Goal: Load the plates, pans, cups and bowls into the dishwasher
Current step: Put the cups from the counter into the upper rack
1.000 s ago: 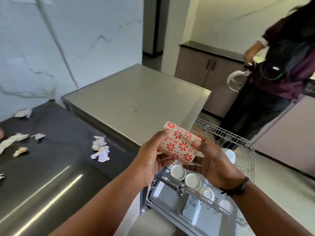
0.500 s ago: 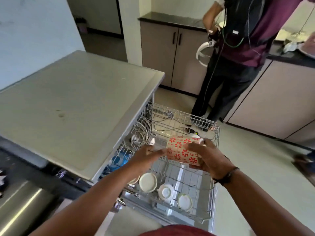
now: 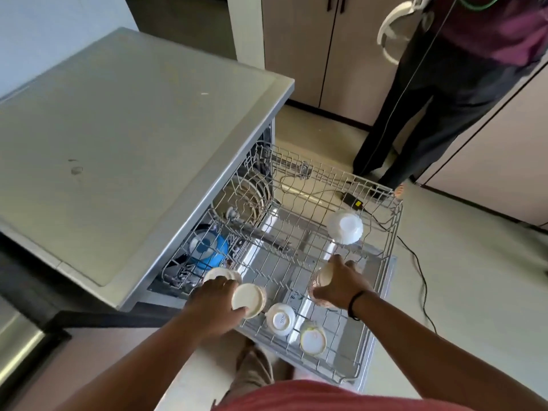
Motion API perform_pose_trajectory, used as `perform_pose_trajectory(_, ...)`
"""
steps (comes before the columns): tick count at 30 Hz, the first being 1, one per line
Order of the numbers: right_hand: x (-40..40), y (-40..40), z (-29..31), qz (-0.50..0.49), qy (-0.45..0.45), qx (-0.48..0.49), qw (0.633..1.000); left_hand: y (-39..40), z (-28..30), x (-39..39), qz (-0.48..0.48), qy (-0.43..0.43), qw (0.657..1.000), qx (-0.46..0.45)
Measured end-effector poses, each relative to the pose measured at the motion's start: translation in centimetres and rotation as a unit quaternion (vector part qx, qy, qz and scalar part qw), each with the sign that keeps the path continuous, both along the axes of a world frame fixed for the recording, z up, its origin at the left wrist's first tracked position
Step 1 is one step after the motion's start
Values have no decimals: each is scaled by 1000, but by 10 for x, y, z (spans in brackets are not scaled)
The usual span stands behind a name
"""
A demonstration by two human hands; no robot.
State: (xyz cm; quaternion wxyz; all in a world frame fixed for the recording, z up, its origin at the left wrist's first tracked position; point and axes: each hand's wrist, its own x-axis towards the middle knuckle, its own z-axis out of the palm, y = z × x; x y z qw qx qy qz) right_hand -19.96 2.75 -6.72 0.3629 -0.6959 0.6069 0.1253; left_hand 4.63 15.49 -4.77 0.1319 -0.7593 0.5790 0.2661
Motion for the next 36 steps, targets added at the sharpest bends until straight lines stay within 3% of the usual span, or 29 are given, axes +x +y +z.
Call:
perform_pose_trajectory(8,-1,-19,-23,-5,21,1,1000,-13,-27,-3,-24,30,999,-32)
perform_pose_trajectory(15,-5,-34,-33,-16,39,-31,999,-34,-41,0,-106,46,992,-53)
perform_pose_trajectory(25,10,-4,-70,15,93,-25,995,-43,-58,8,-134,40,990,-34)
perform_pose_trajectory(36,-1,6,-94,27,81,-9,996,-35,-68,20,-155,41,987,-23)
